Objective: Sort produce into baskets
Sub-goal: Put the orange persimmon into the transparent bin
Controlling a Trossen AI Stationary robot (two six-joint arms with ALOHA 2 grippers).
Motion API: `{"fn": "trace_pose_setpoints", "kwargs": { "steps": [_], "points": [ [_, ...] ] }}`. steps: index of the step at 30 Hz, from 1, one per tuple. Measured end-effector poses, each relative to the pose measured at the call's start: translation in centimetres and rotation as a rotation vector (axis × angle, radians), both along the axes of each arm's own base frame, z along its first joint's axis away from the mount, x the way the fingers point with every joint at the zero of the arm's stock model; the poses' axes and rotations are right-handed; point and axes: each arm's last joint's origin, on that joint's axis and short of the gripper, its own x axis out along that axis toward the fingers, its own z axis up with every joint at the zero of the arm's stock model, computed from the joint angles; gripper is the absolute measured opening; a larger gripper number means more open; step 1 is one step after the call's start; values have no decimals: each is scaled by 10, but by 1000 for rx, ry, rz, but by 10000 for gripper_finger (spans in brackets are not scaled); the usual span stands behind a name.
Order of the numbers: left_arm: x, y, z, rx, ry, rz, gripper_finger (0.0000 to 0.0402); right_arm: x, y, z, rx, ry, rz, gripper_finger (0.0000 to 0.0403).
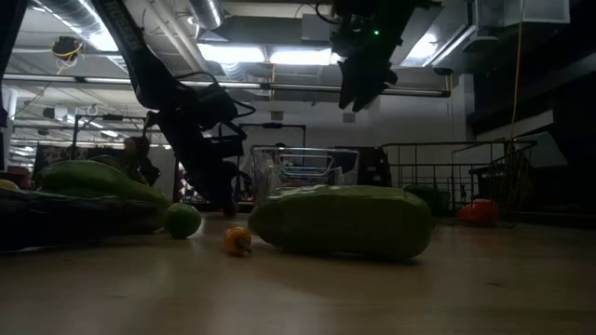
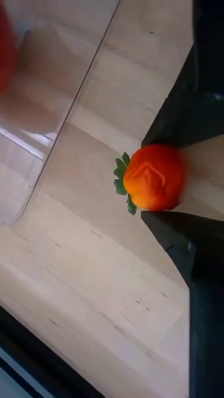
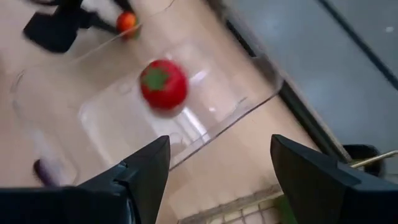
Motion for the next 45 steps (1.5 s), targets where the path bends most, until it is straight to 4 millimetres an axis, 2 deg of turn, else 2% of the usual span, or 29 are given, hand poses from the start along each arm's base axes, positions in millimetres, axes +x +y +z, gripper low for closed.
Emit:
{"fn": "trace_pose_setpoints", "kwargs": {
  "steps": [7,13,19,25,28,33,39,45],
  "points": [
    [-1,-1,12,19,-31,3,127,7,27,-8,11,30,86,273],
    [-4,-3,27,47,-65,-3,135,13,51,-8,10,26,152,273],
    [-12,-8,51,65,-102,3,137,18,76,-8,8,24,223,273],
    [-18,-20,88,73,-296,61,138,24,96,-10,5,11,280,273],
    [-12,-28,100,23,-432,35,138,31,105,-14,3,-1,307,273],
    [5,-44,104,-33,-538,-65,138,42,121,-30,7,22,350,273],
    [16,-54,94,-51,-514,-118,138,55,136,-48,8,49,385,273],
    [22,-57,85,-88,-492,-120,140,66,139,-73,11,110,387,273]
  ]
}}
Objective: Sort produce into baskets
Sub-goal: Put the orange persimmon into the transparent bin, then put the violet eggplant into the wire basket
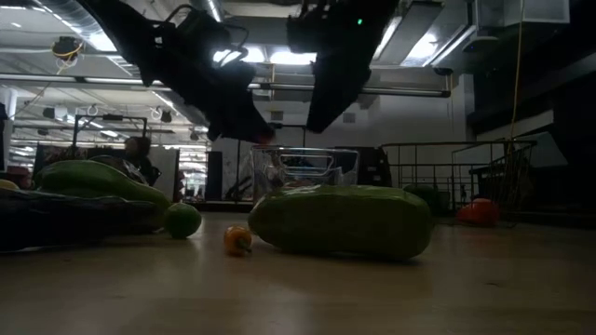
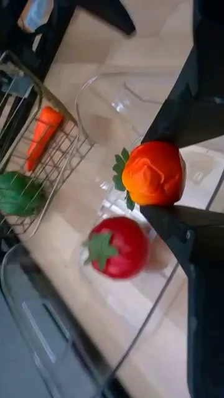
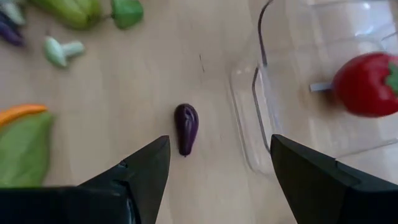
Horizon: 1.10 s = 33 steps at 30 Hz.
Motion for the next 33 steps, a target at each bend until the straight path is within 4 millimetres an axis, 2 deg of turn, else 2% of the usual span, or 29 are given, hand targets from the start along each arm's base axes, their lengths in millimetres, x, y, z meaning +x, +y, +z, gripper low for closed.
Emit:
{"fn": "trace_pose_setpoints", "kwargs": {
  "steps": [6,14,20,24,27,33],
  "points": [
    [2,1,-6,-14,20,2,166,5,1,-15,23,42,-9,273],
    [2,2,-7,-17,21,12,193,5,1,-15,25,42,-12,273],
    [2,2,-7,-5,26,4,196,5,1,-15,27,40,-17,273],
    [2,2,-7,9,31,-4,196,5,1,-15,60,24,-86,273],
    [2,2,-7,9,31,-5,196,7,1,-21,88,29,-146,273],
    [1,1,-8,6,41,-5,196,14,9,-44,115,72,-211,273]
  ]
}}
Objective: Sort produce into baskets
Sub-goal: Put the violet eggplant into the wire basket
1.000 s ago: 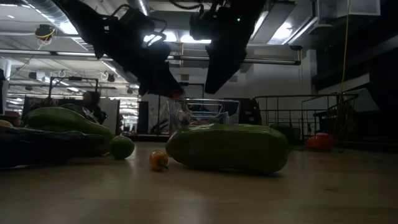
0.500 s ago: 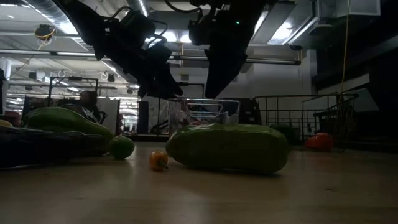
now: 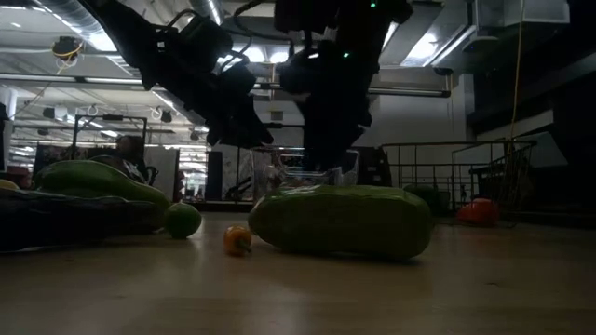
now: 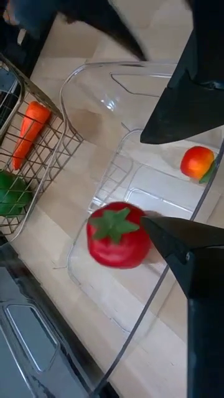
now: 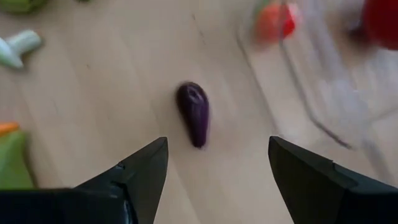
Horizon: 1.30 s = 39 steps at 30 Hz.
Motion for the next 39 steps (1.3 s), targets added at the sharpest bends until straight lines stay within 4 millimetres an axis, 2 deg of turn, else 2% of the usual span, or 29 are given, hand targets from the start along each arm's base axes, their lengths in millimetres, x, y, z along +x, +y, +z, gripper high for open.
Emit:
{"fn": "trace_pose_setpoints", "kwargs": {
  "steps": [7,16,31,35,39],
  "points": [
    [-1,0,-2,11,25,-11,196,9,8,-17,-1,-9,-10,273],
    [-1,0,-2,11,25,-10,196,19,5,-39,-58,-18,-62,273],
    [-1,-1,-2,12,25,-13,196,24,5,-68,-88,31,-67,272],
    [0,-1,-1,15,19,-13,196,24,5,-70,-90,38,-66,252],
    [0,-1,-1,15,20,-14,196,25,6,-70,-85,37,-63,205]
  ]
}}
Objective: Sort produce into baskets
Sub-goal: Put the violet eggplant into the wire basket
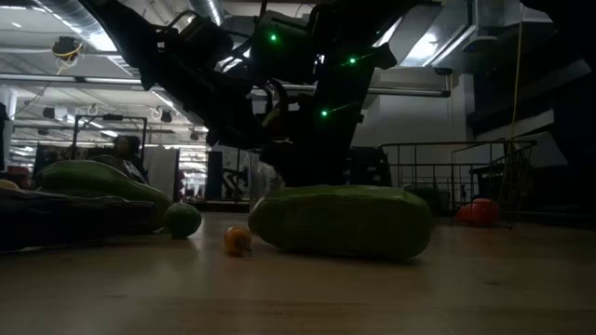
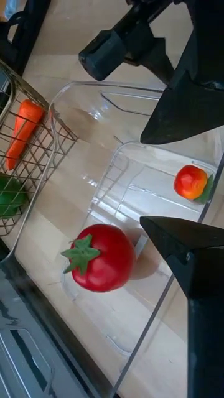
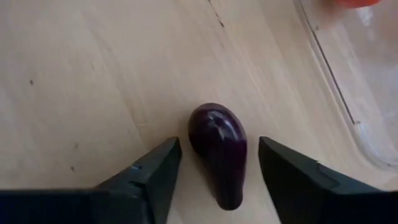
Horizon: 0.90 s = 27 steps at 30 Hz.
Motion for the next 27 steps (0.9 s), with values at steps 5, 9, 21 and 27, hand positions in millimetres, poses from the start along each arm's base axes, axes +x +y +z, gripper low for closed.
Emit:
{"fn": "trace_pose_setpoints", "kwargs": {
  "steps": [5,9,21,27],
  "points": [
    [0,0,0,0,1,0,196,0,1,0,54,2,17,133],
    [0,0,0,-1,3,0,196,-1,1,2,73,6,24,83],
    [0,0,0,-2,5,0,196,-36,0,69,108,69,59,83],
    [0,0,0,-2,5,0,196,-75,-5,127,46,70,71,84]
  ]
}}
